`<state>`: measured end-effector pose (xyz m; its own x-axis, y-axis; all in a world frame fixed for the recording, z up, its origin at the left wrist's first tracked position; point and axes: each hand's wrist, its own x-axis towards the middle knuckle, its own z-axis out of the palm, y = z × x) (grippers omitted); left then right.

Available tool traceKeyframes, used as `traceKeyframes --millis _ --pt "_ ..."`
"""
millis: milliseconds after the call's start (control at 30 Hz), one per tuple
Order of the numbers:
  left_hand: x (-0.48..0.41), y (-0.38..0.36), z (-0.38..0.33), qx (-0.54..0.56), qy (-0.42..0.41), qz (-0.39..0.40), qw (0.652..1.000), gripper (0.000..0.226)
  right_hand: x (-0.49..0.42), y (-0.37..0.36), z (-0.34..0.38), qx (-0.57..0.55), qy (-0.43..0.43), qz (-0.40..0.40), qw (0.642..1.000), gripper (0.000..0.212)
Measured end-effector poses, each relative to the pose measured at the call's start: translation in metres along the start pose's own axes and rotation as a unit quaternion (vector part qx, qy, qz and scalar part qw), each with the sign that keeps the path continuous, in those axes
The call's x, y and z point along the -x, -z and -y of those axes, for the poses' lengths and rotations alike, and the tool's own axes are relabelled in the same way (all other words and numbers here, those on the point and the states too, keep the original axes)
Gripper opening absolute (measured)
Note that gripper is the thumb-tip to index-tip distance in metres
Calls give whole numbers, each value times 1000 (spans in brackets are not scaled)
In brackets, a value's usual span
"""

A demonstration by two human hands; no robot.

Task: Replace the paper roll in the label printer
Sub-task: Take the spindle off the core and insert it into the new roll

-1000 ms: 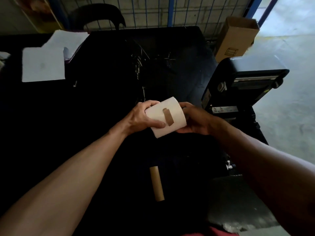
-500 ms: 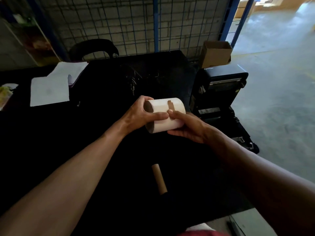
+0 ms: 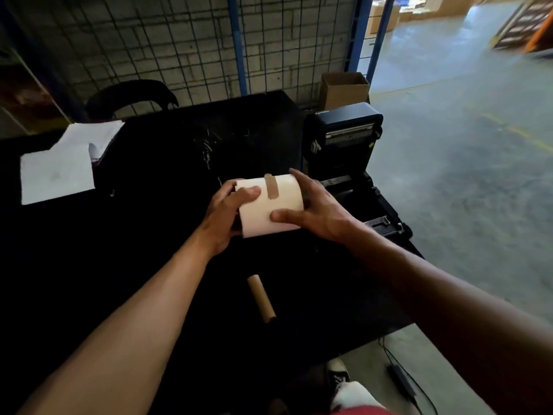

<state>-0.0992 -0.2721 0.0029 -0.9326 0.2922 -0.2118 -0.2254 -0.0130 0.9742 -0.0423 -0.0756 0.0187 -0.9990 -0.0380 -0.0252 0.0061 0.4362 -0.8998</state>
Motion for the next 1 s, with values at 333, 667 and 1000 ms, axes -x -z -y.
traceKeyframes --millis 333,667,1000 --pt "-13 -40 -5 19 -8 -1 1000 67 -15 42 -6 -6 134 -89 987 13" --pt "10 -43 24 26 34 -77 996 69 -81 56 -8 -176 -57 -131 974 8" --pt "9 -12 41 71 88 -131 985 79 -71 -12 -74 110 -131 33 985 17"
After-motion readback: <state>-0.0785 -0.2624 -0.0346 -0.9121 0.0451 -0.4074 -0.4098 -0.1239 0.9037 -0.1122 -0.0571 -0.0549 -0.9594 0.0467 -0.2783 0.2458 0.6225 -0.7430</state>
